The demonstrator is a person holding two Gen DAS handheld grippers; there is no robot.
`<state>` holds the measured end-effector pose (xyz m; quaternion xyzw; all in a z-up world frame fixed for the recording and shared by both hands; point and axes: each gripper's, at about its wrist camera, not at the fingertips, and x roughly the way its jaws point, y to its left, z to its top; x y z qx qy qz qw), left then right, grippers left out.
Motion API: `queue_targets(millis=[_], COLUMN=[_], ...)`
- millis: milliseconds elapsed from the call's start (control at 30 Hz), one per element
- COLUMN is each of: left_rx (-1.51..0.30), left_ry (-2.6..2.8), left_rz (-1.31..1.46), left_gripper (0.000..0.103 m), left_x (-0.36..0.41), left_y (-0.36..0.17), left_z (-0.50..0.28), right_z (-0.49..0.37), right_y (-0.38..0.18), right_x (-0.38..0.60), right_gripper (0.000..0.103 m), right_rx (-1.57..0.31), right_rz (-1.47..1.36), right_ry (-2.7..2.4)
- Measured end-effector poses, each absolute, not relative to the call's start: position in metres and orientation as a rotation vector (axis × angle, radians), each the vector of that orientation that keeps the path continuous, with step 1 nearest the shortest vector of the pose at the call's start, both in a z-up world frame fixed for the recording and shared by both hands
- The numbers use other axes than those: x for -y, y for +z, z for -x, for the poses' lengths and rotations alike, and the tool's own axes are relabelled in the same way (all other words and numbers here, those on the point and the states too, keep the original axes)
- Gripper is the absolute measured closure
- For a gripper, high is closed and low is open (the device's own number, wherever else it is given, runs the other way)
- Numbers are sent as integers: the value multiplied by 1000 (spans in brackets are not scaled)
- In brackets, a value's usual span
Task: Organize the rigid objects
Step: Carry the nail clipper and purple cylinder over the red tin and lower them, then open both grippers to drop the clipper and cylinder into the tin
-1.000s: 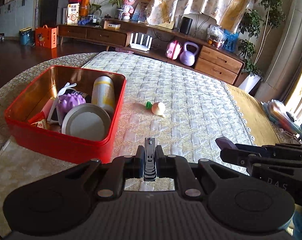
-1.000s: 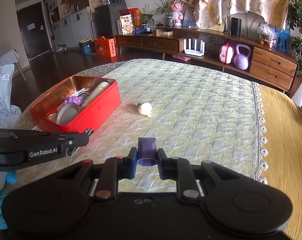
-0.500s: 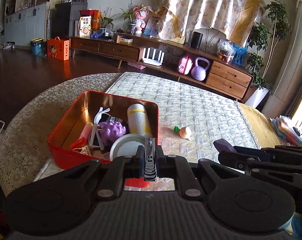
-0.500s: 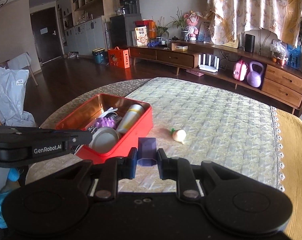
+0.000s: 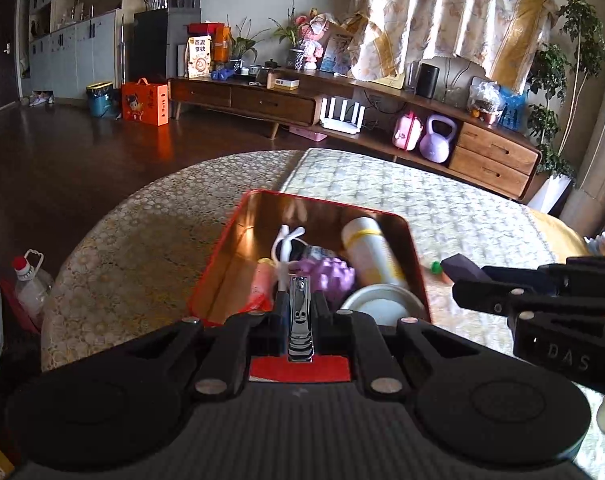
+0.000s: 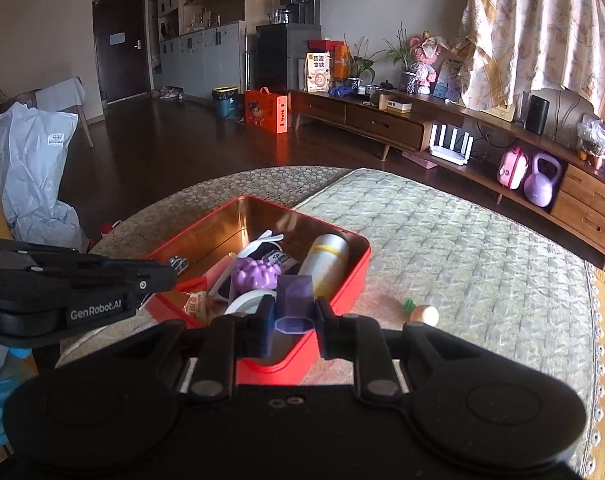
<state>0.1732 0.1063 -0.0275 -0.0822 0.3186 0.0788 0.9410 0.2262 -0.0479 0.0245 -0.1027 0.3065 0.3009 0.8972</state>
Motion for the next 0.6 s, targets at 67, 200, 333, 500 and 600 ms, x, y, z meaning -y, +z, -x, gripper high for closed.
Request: queue_targets(millis=[67, 200, 333, 500, 600], left_rx=[-658, -679, -689, -710, -721], left_ry=[171, 183, 172, 155, 144], left_rz=[163, 139, 109, 94, 79], left_gripper=[92, 92, 92, 92, 92], left_x=[-113, -123, -128, -133, -132], left_y=[-31, -39, -45, -49, -53], left_z=[-178, -191, -204, -222, -232], right_z=[-234, -250, -267, -285, -292], right_y=[22, 15, 7, -2, -5], right_x=[41, 24, 8, -8, -16], right_gripper=[83, 83, 83, 83, 83], right_rx=[-647, -671, -693, -724, -736], right_rz=[216, 248, 285, 301, 317], right_ry=[624, 628, 599, 603, 609])
